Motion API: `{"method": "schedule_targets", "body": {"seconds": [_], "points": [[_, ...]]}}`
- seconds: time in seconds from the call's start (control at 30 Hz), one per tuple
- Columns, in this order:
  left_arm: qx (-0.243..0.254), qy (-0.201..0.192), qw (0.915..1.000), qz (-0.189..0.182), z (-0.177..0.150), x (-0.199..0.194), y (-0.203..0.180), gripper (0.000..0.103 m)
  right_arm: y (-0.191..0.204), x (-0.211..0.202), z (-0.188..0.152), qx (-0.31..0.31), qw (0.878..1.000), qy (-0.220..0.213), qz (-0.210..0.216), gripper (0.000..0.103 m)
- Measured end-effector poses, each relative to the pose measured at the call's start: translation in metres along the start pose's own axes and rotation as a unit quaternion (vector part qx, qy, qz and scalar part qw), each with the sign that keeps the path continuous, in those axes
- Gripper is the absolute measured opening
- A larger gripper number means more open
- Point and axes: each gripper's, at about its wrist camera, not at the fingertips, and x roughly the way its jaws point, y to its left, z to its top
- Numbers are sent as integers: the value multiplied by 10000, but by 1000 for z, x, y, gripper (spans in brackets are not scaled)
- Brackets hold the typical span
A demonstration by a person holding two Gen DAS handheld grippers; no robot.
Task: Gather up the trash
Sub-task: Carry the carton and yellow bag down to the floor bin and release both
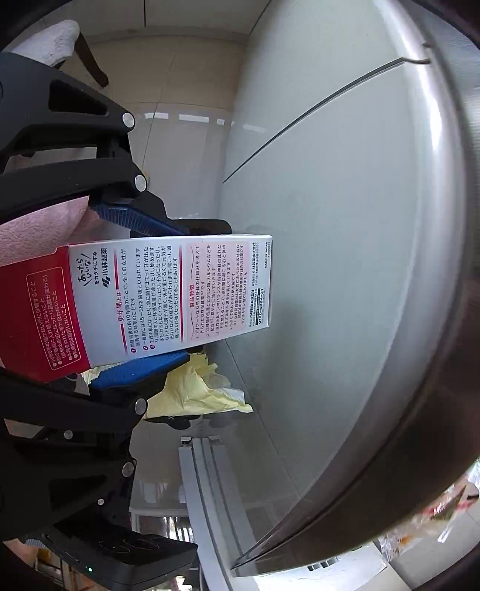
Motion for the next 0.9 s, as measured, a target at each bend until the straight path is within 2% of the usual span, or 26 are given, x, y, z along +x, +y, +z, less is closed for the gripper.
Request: {"method": "schedule_targets", "body": {"seconds": [0.13, 0.37, 0.5, 0.63, 0.67, 0.73, 0.77, 0.9], "points": [[-231, 269, 9994, 67, -2, 57, 19, 58, -13, 49, -5, 9, 9997, 223, -108, 6], [-182, 705, 9973, 39, 3, 126, 36, 58, -38, 104, -8, 126, 9986, 493, -156, 6], [-193, 893, 9957, 119, 6, 147, 39, 63, -44, 116, -10, 262, 9976, 586, -242, 10], [-363, 910, 9952, 49, 11, 143, 51, 67, -46, 119, -9, 342, 9971, 606, -310, 11], [-386, 892, 9953, 29, 14, 140, 51, 69, -45, 118, -9, 344, 9971, 616, -295, 15], [-396, 843, 9956, 12, 17, 135, 50, 75, -42, 115, -8, 331, 9974, 580, -271, 39], [-397, 825, 9958, -10, 18, 133, 47, 76, -40, 113, -6, 321, 9977, 530, -261, 55], [-420, 742, 9964, 26, 21, 122, 44, 78, -36, 106, -1, 321, 9979, 482, -288, 57]]}}
